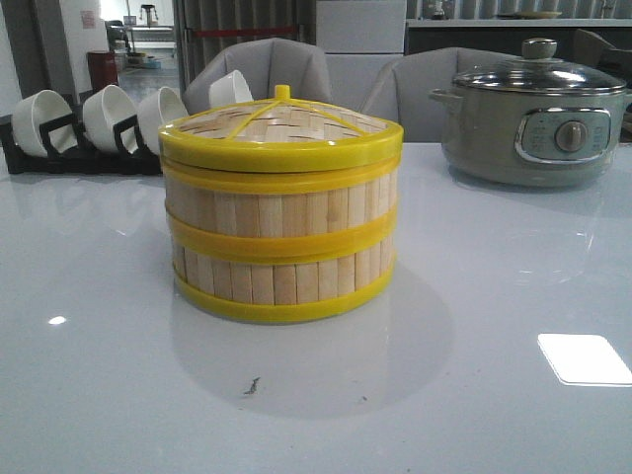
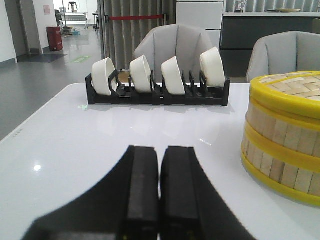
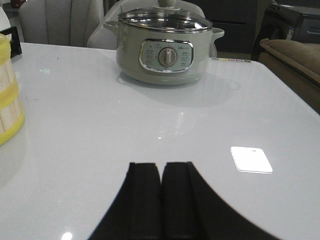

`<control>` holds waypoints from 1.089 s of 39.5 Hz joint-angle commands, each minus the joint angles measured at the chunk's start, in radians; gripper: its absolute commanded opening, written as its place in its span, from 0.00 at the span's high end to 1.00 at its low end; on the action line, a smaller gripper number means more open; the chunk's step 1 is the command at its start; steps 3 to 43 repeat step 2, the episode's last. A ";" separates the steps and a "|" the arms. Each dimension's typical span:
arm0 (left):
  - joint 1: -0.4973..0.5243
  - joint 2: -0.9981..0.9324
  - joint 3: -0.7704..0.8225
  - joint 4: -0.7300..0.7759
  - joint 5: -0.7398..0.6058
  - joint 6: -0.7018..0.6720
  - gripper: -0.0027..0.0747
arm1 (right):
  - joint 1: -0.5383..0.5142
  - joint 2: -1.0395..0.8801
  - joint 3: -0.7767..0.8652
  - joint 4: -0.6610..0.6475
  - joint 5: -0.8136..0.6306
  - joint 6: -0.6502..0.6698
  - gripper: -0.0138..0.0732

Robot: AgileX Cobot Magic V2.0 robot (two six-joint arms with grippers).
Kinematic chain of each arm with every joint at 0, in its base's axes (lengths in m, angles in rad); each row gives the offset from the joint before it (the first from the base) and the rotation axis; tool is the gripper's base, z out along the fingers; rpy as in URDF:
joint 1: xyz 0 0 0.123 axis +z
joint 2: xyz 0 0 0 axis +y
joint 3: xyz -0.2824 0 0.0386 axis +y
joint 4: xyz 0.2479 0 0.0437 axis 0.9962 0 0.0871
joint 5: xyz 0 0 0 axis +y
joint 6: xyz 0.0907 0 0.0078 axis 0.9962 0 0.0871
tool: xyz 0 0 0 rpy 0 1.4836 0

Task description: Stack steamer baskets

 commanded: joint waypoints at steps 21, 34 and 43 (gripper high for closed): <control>0.003 -0.014 0.001 -0.008 -0.084 0.004 0.85 | -0.004 -0.020 -0.015 -0.002 -0.090 -0.005 0.82; 0.003 -0.014 0.001 -0.008 -0.084 0.004 0.85 | -0.004 -0.020 -0.015 -0.002 -0.090 -0.005 0.82; 0.003 -0.014 0.001 -0.008 -0.084 0.004 0.85 | -0.004 -0.020 -0.015 -0.002 -0.090 -0.005 0.82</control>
